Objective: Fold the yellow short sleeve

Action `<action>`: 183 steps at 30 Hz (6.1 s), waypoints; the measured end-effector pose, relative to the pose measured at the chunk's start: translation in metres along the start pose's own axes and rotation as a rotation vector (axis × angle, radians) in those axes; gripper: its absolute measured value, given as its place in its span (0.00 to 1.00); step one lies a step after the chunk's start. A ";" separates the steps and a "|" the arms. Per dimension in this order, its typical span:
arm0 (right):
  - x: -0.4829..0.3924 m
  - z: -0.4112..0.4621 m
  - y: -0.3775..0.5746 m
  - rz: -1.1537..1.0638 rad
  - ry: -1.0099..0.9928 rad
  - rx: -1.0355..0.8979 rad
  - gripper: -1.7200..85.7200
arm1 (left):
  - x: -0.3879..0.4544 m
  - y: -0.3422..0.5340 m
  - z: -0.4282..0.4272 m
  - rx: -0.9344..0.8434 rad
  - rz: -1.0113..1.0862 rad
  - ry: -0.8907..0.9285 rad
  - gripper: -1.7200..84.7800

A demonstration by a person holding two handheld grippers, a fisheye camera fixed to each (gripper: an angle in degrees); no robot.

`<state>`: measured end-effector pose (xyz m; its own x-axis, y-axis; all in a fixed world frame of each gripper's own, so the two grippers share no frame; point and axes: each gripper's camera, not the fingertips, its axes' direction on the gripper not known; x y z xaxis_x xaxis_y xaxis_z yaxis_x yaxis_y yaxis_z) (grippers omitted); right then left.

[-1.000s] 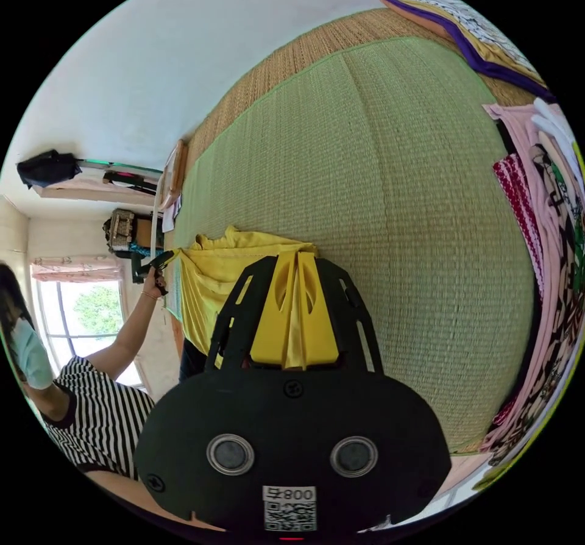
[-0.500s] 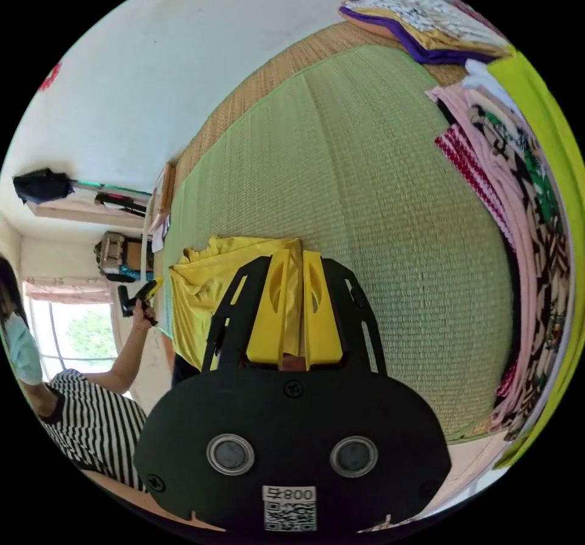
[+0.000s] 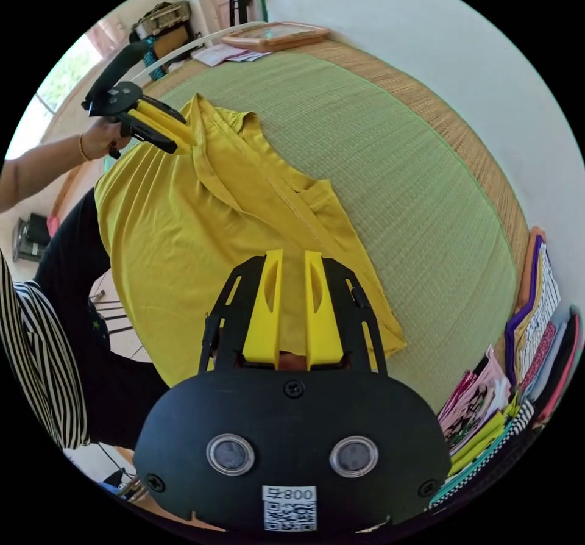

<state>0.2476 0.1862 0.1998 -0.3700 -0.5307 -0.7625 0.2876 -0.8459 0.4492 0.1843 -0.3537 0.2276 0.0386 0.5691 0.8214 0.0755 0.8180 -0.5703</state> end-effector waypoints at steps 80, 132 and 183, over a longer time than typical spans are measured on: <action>0.104 -0.049 0.088 0.567 -0.099 0.078 0.02 | -0.112 0.069 -0.043 0.132 -0.471 -0.042 0.02; 0.129 -0.041 0.123 0.717 -0.083 0.091 0.02 | -0.124 0.126 0.015 0.232 -0.643 0.006 0.03; 0.118 0.016 0.027 0.582 0.005 -0.082 0.07 | -0.044 -0.015 0.066 0.144 -0.408 -0.125 0.03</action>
<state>0.1982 0.0998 0.1295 -0.1271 -0.9061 -0.4036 0.5097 -0.4087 0.7571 0.1156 -0.3860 0.1994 -0.0866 0.1965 0.9767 -0.0806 0.9758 -0.2034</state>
